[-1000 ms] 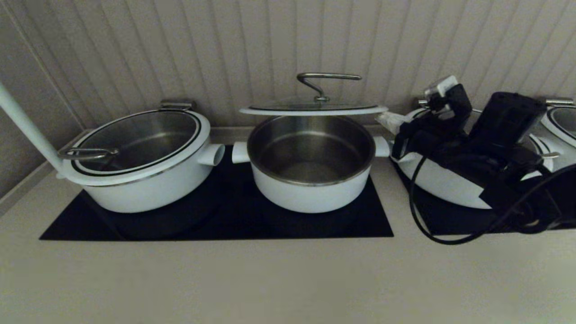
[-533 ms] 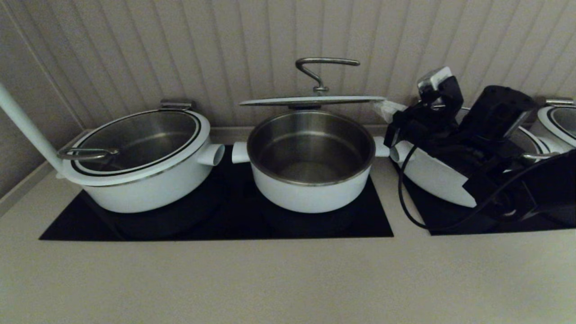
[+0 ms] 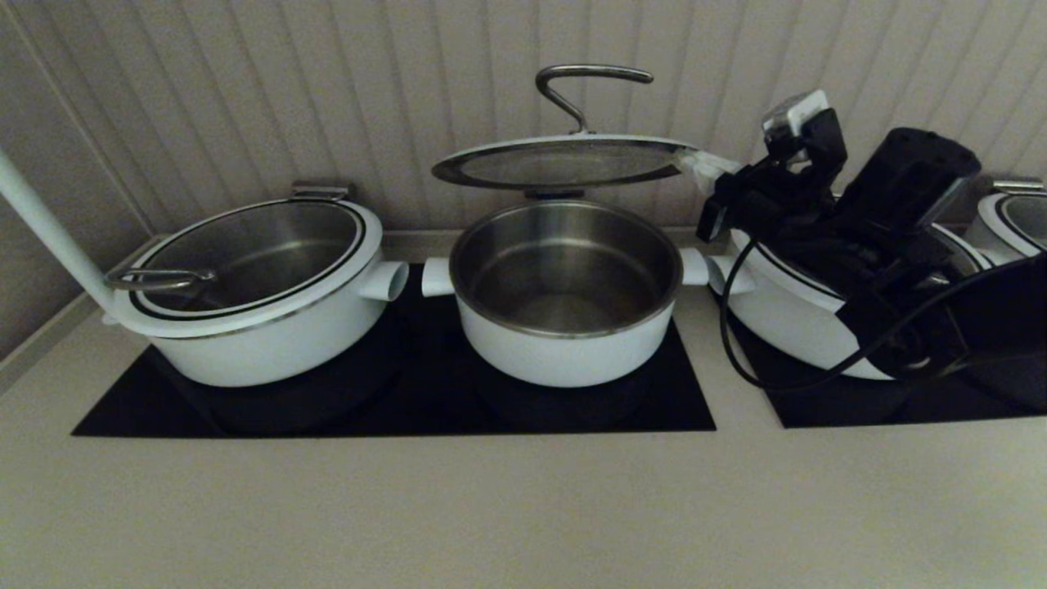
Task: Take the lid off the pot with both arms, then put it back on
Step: Open the pot lid completely
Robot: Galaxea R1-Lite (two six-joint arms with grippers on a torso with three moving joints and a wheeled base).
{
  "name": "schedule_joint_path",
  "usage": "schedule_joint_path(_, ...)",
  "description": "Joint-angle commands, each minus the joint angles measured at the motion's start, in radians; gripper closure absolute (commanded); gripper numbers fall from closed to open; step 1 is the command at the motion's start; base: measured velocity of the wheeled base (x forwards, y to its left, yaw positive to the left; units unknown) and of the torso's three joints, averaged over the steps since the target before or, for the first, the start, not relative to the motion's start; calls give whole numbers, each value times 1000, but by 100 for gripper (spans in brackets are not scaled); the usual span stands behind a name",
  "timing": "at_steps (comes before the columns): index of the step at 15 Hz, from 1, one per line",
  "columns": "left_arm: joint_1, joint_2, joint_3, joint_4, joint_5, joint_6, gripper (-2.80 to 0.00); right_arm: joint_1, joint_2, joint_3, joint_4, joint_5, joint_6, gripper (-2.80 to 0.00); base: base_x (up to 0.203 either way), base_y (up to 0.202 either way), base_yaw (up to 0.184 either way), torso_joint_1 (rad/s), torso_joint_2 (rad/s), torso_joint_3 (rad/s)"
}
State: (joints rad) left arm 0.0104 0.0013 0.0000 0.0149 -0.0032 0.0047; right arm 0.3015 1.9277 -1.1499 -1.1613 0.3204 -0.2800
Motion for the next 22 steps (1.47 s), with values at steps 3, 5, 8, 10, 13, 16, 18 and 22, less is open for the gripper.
schedule_joint_path(3,0,0,0,0,0,-1,0,-6,-10,-46,7,0,-2,0,0,0,0,0,0,0)
schedule_joint_path(5,0,0,0,0,0,-1,0,-10,1,-81,14,0,-2,0,0,0,0,0,0,0)
schedule_joint_path(8,0,0,0,0,0,0,0,-12,22,-129,31,0,-7,0,0,0,0,0,0,0)
schedule_joint_path(10,0,0,0,0,0,0,0,-13,45,-159,31,0,-19,0,0,0,0,0,0,0)
schedule_joint_path(13,0,0,0,0,0,0,0,-13,62,-165,25,0,-24,0,0,0,0,0,0,0)
schedule_joint_path(16,0,0,0,0,0,-1,0,-12,60,-160,28,0,-27,0,0,0,0,0,0,0)
schedule_joint_path(18,0,0,0,-1,0,-2,0,-12,57,-159,31,2,-27,0,0,0,0,0,0,0)
schedule_joint_path(22,0,0,0,0,0,-2,0,-12,41,-151,44,2,-27,0,0,0,0,0,0,0)
